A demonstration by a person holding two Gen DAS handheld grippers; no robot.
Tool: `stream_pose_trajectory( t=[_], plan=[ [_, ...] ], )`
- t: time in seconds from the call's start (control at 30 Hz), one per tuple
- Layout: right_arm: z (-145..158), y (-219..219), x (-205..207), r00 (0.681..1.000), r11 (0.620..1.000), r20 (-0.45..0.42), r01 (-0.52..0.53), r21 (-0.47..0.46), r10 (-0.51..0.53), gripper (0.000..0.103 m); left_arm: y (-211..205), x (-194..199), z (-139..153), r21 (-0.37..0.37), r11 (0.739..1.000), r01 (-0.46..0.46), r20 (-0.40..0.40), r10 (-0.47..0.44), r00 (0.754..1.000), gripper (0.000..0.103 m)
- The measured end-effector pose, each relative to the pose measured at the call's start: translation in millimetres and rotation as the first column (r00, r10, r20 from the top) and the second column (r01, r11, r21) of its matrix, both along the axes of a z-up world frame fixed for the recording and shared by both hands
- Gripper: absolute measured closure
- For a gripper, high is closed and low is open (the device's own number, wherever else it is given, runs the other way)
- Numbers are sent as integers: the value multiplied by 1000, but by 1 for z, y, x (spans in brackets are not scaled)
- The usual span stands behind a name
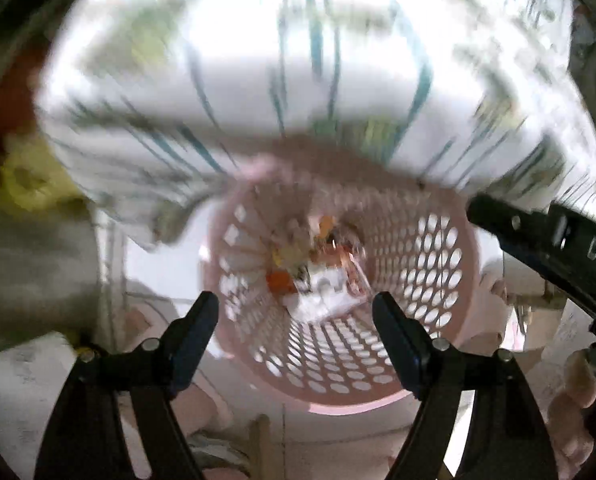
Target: Collect trash
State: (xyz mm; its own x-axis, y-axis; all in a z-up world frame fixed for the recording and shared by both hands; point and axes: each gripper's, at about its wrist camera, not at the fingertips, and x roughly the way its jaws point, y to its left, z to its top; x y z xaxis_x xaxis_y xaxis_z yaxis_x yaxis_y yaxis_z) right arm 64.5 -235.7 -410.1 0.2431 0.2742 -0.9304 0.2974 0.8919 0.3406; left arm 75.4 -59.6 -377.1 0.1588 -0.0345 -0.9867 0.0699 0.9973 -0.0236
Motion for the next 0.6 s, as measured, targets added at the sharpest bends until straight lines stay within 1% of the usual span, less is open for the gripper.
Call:
stream_pose_trajectory(
  t=[0.1,0.17,0.23,0.27,0.3,0.33,0.37,0.4,0.43,0.47,0.5,0.53,0.6],
  plan=[
    [39,6,1,998,998,49,-41,-42,43,46,8,0,49,8,1000,-18,115,17,993,26],
    [72,9,0,993,996,94,-62,-69,68,46,15,-1,80,-1,999,-47,164,47,985,26],
    [110,12,-3,981,992,166,-83,-95,98,46,20,-4,113,3,998,-57,208,55,977,26],
    [126,11,-6,974,990,197,-89,-109,109,46,24,-8,135,-5,998,-61,253,60,966,26],
    [148,11,-10,963,987,240,-95,-128,124,45,26,-12,155,-10,998,-62,295,62,954,26],
    [164,10,-12,953,985,270,-100,-139,135,42,30,-15,174,-19,998,-62,326,64,943,25],
    [184,8,-18,939,982,310,-101,-158,146,40,33,-18,190,-31,998,-61,349,68,934,22],
    [203,7,-24,925,978,346,-97,-186,158,38,35,-22,207,-42,997,-61,385,73,920,14],
    [220,5,-25,912,975,375,-92,-201,164,37,37,-27,221,-41,997,-63,422,74,904,10],
    [237,3,-32,897,973,408,-91,-212,173,35,35,-31,229,-37,997,-65,442,75,894,3],
    [252,1,-38,883,970,433,-91,-224,183,29,37,-34,241,-37,997,-64,470,74,880,0],
    [268,-1,-45,859,968,473,-90,-236,196,20,37,-37,251,-47,997,-60,494,76,866,0],
    [288,-4,-54,826,962,524,-76,-262,209,12,41,-42,267,-67,997,-47,532,76,844,0]
  ],
)
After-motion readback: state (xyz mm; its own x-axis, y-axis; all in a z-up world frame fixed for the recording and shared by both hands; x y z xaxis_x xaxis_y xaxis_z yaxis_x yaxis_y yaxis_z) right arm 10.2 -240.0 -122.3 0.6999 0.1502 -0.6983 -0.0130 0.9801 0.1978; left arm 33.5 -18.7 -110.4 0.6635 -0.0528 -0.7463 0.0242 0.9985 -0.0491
